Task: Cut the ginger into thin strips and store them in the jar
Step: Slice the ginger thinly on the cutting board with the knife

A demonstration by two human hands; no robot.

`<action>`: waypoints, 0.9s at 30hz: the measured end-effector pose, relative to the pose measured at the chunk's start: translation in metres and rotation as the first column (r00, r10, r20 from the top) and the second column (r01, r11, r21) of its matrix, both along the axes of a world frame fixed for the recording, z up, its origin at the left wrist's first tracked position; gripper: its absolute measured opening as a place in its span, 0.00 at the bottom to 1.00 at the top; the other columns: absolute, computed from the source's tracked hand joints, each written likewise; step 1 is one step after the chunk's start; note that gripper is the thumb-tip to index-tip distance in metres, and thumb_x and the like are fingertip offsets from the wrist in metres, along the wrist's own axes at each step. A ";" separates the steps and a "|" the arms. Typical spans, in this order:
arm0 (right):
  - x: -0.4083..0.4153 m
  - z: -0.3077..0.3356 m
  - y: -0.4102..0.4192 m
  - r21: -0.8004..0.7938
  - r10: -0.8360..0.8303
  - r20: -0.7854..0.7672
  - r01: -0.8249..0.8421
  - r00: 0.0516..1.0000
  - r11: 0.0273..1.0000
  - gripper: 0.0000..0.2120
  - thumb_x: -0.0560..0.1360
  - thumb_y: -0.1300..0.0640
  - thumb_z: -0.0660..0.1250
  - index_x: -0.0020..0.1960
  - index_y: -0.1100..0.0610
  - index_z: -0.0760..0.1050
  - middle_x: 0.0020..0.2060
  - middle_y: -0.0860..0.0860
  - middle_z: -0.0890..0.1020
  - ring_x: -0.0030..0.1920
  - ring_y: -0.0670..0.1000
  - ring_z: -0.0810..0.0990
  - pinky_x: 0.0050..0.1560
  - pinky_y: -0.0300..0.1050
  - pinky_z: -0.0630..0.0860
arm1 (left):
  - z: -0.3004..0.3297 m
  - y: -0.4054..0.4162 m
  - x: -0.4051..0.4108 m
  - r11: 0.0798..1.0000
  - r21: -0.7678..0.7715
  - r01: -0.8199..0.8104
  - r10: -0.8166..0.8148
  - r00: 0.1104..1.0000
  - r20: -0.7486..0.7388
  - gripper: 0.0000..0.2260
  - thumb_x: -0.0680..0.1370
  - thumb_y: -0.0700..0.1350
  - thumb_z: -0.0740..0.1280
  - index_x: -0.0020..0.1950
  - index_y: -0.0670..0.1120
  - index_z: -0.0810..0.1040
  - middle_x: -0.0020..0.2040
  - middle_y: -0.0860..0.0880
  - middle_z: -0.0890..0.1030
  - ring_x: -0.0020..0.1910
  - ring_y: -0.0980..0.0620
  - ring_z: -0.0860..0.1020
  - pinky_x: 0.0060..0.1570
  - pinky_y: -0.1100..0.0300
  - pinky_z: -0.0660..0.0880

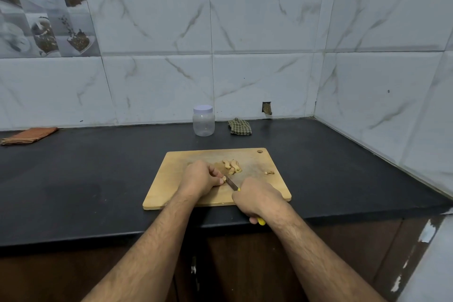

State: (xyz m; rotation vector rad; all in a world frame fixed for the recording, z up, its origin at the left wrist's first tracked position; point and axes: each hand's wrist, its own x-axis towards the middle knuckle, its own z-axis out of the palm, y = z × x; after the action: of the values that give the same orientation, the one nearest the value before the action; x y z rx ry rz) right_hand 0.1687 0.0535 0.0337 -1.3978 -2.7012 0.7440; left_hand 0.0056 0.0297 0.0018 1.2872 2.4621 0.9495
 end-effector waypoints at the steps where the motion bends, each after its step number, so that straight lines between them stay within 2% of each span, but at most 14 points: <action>1: 0.000 0.000 -0.001 0.006 0.001 0.004 -0.001 1.000 1.000 0.08 0.78 0.56 0.57 0.46 0.56 0.74 0.29 0.49 0.81 0.22 0.47 0.76 0.30 0.40 0.72 | 0.000 0.000 0.000 1.000 0.001 0.002 -0.002 1.000 0.003 0.07 0.72 0.46 0.76 0.36 0.55 0.82 0.39 0.59 0.81 0.47 0.58 0.77 0.49 0.61 0.73; 5: 0.000 0.000 -0.004 0.030 -0.011 0.014 0.010 1.000 1.000 0.08 0.79 0.56 0.57 0.48 0.57 0.75 0.32 0.50 0.82 0.22 0.47 0.76 0.29 0.40 0.72 | -0.001 0.001 0.002 1.000 0.021 -0.021 0.021 1.000 -0.003 0.08 0.73 0.46 0.75 0.36 0.54 0.81 0.37 0.59 0.81 0.43 0.58 0.77 0.45 0.62 0.72; 10: -0.001 0.007 -0.008 0.082 -0.008 0.027 0.006 1.000 0.997 0.09 0.80 0.56 0.57 0.41 0.55 0.69 0.31 0.51 0.80 0.22 0.47 0.75 0.27 0.40 0.69 | -0.004 -0.001 0.004 0.999 0.033 -0.043 0.044 0.999 -0.015 0.06 0.73 0.47 0.75 0.37 0.53 0.81 0.39 0.58 0.82 0.42 0.59 0.78 0.43 0.62 0.72; 17: -0.006 0.002 -0.010 0.092 -0.011 0.020 0.009 1.000 0.996 0.06 0.81 0.55 0.57 0.47 0.55 0.71 0.31 0.51 0.79 0.25 0.47 0.78 0.29 0.42 0.68 | -0.007 -0.003 0.007 0.996 0.057 -0.074 0.076 0.997 -0.033 0.05 0.73 0.48 0.75 0.38 0.54 0.82 0.41 0.57 0.83 0.44 0.58 0.78 0.42 0.61 0.72; 21: -0.009 0.001 -0.008 0.102 -0.016 0.039 0.012 0.999 0.995 0.06 0.80 0.55 0.58 0.49 0.55 0.72 0.38 0.52 0.80 0.39 0.52 0.81 0.41 0.44 0.77 | -0.010 -0.001 0.006 0.995 0.045 -0.084 0.085 0.996 -0.026 0.05 0.73 0.48 0.75 0.38 0.54 0.83 0.41 0.57 0.84 0.45 0.57 0.79 0.43 0.60 0.73; 23: -0.010 0.001 -0.007 0.079 -0.027 0.040 0.023 0.999 0.997 0.07 0.80 0.56 0.57 0.49 0.56 0.72 0.39 0.52 0.81 0.34 0.51 0.80 0.36 0.42 0.77 | -0.010 0.000 0.005 0.995 0.041 -0.088 0.089 0.996 -0.025 0.04 0.73 0.48 0.75 0.39 0.53 0.84 0.41 0.57 0.84 0.45 0.57 0.79 0.44 0.61 0.74; 25: -0.009 0.002 -0.005 0.066 -0.026 0.039 0.024 0.999 0.998 0.07 0.80 0.55 0.57 0.47 0.56 0.71 0.38 0.52 0.81 0.27 0.49 0.78 0.29 0.40 0.71 | -0.010 -0.001 0.005 0.995 0.043 -0.092 0.093 0.995 -0.019 0.04 0.73 0.48 0.75 0.38 0.53 0.83 0.41 0.57 0.83 0.44 0.57 0.79 0.43 0.61 0.73; 27: -0.008 0.002 -0.004 0.078 -0.020 0.039 0.017 0.999 0.997 0.08 0.81 0.54 0.57 0.47 0.56 0.72 0.37 0.52 0.80 0.26 0.48 0.76 0.27 0.39 0.69 | -0.011 -0.001 0.005 0.994 0.051 -0.094 0.094 0.995 -0.011 0.04 0.73 0.48 0.75 0.38 0.54 0.83 0.41 0.57 0.83 0.44 0.57 0.79 0.42 0.61 0.72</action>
State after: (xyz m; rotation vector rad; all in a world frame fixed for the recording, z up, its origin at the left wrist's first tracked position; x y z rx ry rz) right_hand 0.1603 0.0492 0.0357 -1.4330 -2.7109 0.6100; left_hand 0.0104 0.0289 -0.0089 1.2059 2.5444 1.0354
